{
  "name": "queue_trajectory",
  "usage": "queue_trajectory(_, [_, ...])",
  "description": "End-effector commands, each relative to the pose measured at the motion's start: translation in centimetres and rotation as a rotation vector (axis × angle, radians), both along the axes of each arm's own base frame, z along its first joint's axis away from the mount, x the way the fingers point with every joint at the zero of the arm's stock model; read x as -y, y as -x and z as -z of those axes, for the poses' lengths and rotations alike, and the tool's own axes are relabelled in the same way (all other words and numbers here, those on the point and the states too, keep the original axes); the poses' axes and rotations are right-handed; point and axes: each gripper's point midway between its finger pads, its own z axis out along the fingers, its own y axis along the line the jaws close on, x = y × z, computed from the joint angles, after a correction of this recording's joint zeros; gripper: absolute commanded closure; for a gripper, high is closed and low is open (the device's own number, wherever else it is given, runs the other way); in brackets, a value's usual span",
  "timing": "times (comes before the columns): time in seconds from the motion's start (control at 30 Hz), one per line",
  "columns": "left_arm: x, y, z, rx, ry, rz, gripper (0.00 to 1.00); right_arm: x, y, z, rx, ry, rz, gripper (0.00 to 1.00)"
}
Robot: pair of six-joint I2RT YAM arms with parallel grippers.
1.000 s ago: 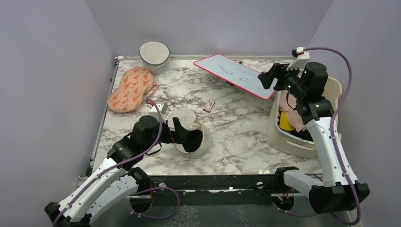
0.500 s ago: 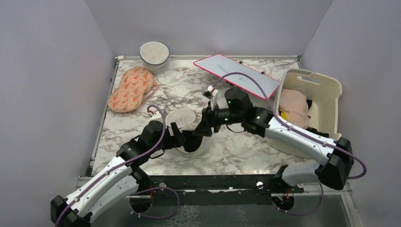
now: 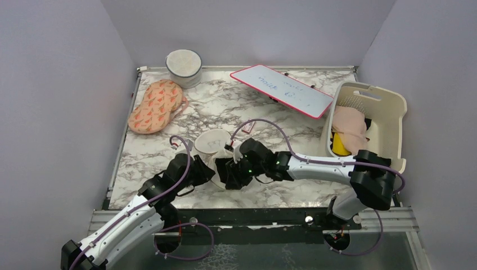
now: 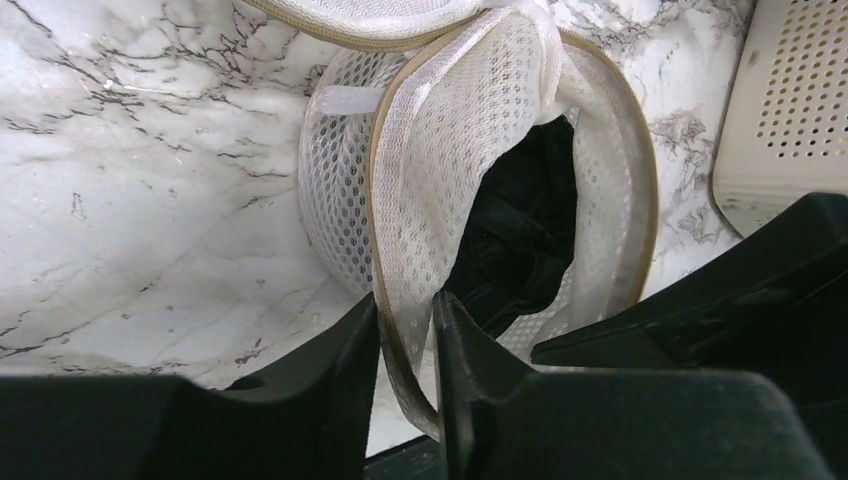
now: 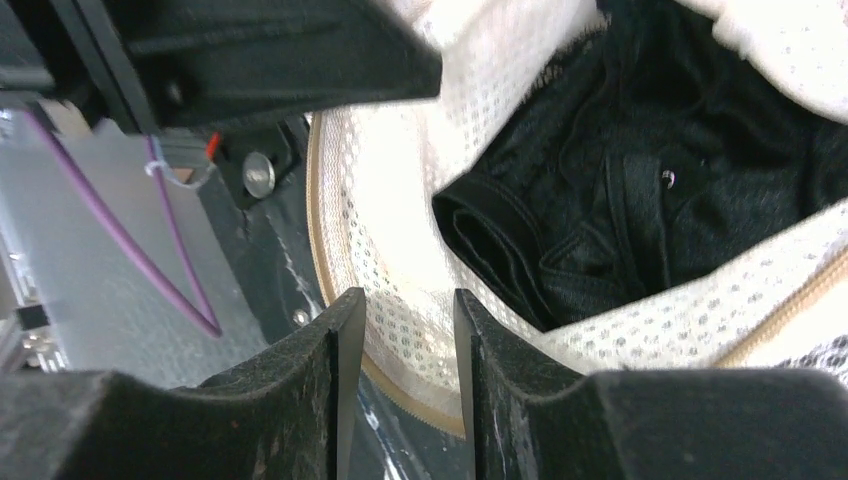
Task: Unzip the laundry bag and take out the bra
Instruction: Pick up the bra from the laundry bag.
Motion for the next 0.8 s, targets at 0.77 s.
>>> queue_trajectory(0.77, [1.1, 0.8, 1.2, -0.029, 0.059, 0.041, 1.00, -2.1, -2.8, -2.9, 0.217, -0.037, 0.028, 0.50])
